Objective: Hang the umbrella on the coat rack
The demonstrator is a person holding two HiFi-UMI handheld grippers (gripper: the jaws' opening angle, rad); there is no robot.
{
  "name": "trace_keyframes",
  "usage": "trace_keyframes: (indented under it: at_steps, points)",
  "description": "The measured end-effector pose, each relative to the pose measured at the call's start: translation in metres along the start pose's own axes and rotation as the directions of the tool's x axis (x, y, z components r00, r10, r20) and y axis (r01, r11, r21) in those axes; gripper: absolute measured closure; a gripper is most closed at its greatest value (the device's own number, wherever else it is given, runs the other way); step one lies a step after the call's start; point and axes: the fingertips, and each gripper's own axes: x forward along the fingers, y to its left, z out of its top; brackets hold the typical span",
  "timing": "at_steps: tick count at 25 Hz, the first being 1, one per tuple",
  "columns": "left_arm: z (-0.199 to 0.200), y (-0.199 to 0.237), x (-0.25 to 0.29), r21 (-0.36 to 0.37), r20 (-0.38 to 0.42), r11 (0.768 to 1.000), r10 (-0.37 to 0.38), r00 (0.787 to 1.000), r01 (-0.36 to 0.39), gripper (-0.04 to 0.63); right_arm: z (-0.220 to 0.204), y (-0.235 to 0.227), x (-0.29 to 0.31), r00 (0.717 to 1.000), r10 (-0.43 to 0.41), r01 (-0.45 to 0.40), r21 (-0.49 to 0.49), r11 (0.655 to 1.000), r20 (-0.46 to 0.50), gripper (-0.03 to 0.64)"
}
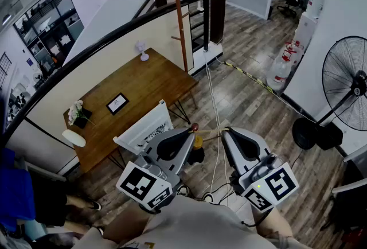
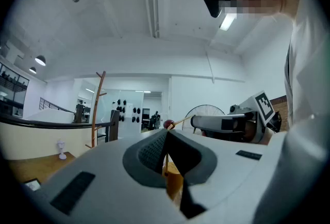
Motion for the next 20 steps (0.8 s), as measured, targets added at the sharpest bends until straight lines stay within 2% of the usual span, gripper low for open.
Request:
trace_keyframes:
  at_steps: [6, 12, 20]
  points:
    - [-0.006, -0.014, 0.012, -0.024, 0.0, 0.999, 0.022, 1.0, -0.022, 0.592, -0.004, -0.009, -0.014, 0.999, 0.037, -0.037, 0.03, 0.999, 0.007, 0.614]
    - [-0.021, -0.036, 0.025, -0.03, -0.027, 1.0, 0.002, 1.0, -0.003, 0.592, -0.013, -0.028, -0.031, 1.0, 0.019, -0.019, 0.072, 0.997, 0.001, 0.614]
    - [-0.029, -0.049, 0.041, -0.059, -0.041, 0.998, -0.003, 0.999, 0.0, 0.592, -0.013, -0.043, -0.047, 1.0, 0.012, -0.011, 0.067, 0.998, -0.015, 0.614]
